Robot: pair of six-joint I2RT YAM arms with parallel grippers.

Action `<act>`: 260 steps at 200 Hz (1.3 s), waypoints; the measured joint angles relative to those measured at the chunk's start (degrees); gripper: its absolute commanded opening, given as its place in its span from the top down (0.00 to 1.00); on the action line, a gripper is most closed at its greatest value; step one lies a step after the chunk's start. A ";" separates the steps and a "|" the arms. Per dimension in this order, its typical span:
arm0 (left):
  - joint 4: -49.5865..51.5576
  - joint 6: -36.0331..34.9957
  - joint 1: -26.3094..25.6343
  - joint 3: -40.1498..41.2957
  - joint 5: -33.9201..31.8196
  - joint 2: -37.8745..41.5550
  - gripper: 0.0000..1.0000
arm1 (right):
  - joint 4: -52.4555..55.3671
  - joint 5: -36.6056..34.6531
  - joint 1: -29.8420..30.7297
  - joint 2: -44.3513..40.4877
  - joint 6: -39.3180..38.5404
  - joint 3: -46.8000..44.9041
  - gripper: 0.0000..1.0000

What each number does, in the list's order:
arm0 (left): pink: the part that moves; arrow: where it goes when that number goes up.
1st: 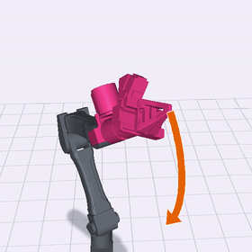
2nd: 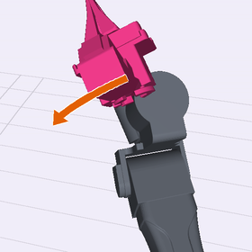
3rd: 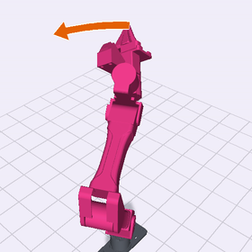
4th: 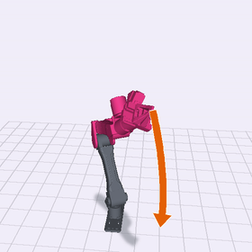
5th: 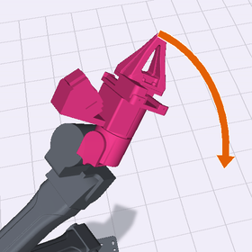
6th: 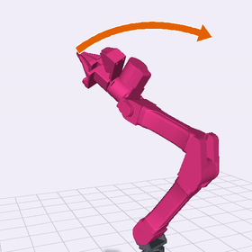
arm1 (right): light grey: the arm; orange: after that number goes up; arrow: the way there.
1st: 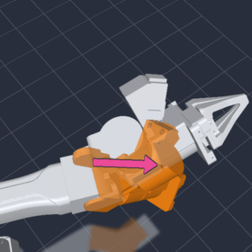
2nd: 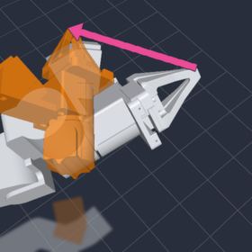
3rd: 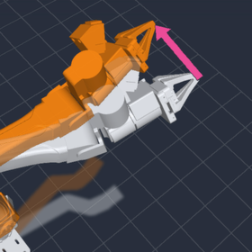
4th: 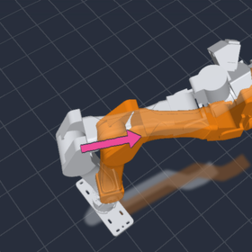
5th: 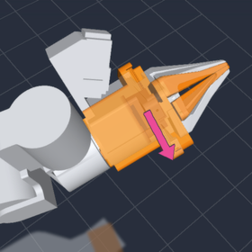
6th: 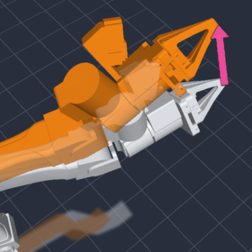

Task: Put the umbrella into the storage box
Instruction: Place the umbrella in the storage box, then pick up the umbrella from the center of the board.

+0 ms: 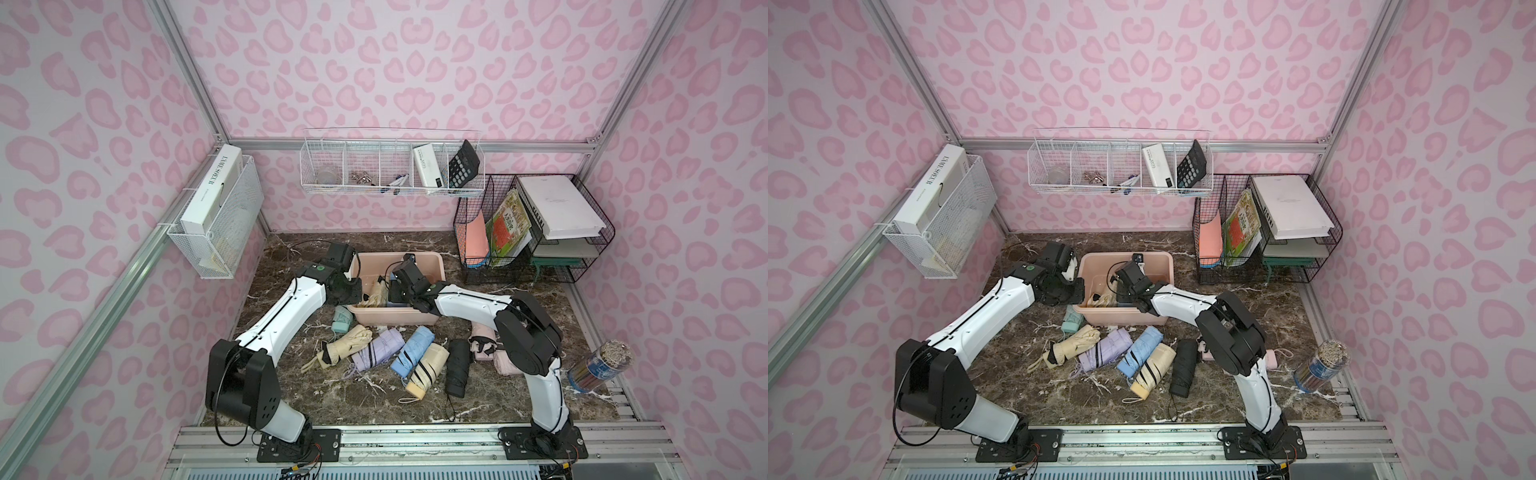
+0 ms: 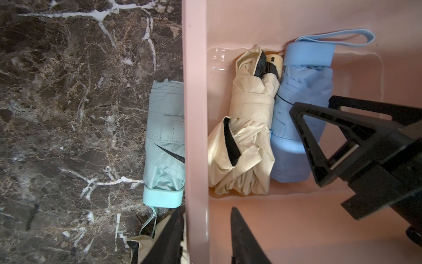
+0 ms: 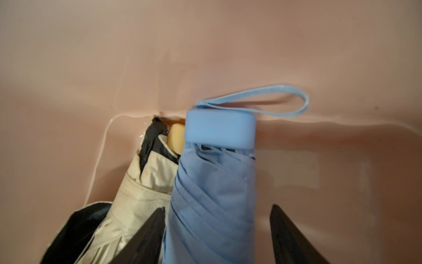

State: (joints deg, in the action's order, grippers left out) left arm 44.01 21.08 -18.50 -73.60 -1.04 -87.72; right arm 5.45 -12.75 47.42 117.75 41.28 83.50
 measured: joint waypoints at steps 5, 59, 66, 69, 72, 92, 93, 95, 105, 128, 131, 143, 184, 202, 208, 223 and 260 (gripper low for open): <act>0.00 0.02 0.00 0.00 -0.07 0.15 0.58 | -0.20 -0.13 0.04 -0.70 -0.04 -0.39 0.24; 0.02 1.27 -0.04 -0.50 -1.09 2.95 0.33 | -3.58 -1.36 1.20 -10.05 -2.03 -6.51 0.21; 0.00 1.38 -0.04 -0.72 -1.18 3.76 0.31 | -4.02 -1.46 1.57 -11.47 -2.60 -7.54 0.21; 0.00 1.49 -0.04 -0.79 -1.25 4.04 0.30 | -4.31 -1.55 1.84 -12.22 -3.06 -8.09 0.21; 0.00 1.62 -0.04 -0.87 -1.33 4.50 0.29 | -4.44 -1.55 2.03 -12.74 -3.45 -8.44 0.21; 0.00 2.78 -0.04 -1.46 -1.84 7.23 0.24 | -6.78 -2.10 3.80 -17.20 -6.73 -11.34 0.21; 0.00 2.84 -0.04 -1.49 -1.88 7.37 0.24 | -6.91 -2.14 3.89 -17.40 -6.93 -11.50 0.21; 0.00 2.84 -0.04 -1.51 -1.92 7.61 0.24 | -7.17 -2.21 4.07 -17.81 -7.26 -11.76 0.21; -0.02 3.06 -0.04 -1.73 -2.43 9.33 0.22 | -8.66 -2.56 4.96 -20.09 -9.07 -13.42 0.21; -0.44 4.39 -0.04 -1.60 -3.78 13.68 0.22 | -12.13 -3.26 6.91 -24.98 -13.29 -17.53 0.22; -0.68 4.48 -0.04 -1.42 -4.07 14.34 0.22 | -12.50 -3.28 7.08 -25.51 -13.77 -17.99 0.23; -1.38 5.77 -0.04 -0.37 -5.09 17.18 0.22 | -13.60 -3.37 7.63 -27.93 -15.76 -20.04 0.23; -2.01 11.72 -0.04 4.63 -10.56 27.28 0.24 | -16.39 -2.05 8.50 -34.95 -20.85 -26.10 0.24; 0.13 16.06 -0.04 5.81 -13.35 30.47 0.25 | -16.52 -0.90 8.76 -37.57 -22.51 -28.33 0.24; 1.16 17.68 -0.04 6.23 -14.34 31.41 0.25 | -16.48 -0.55 8.83 -38.36 -23.02 -28.98 0.24; 4.83 22.12 -0.04 7.30 -16.74 33.55 0.25 | -16.33 -0.09 8.98 -40.74 -23.65 -30.95 0.24; 15.50 35.26 -0.04 13.16 -20.96 39.63 0.25 | -15.87 -0.39 9.14 -45.68 -23.96 -35.47 0.25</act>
State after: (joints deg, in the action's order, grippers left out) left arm 59.51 56.34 -18.55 -60.45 -22.00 -48.10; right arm -10.41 -13.15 56.55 72.07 17.32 48.03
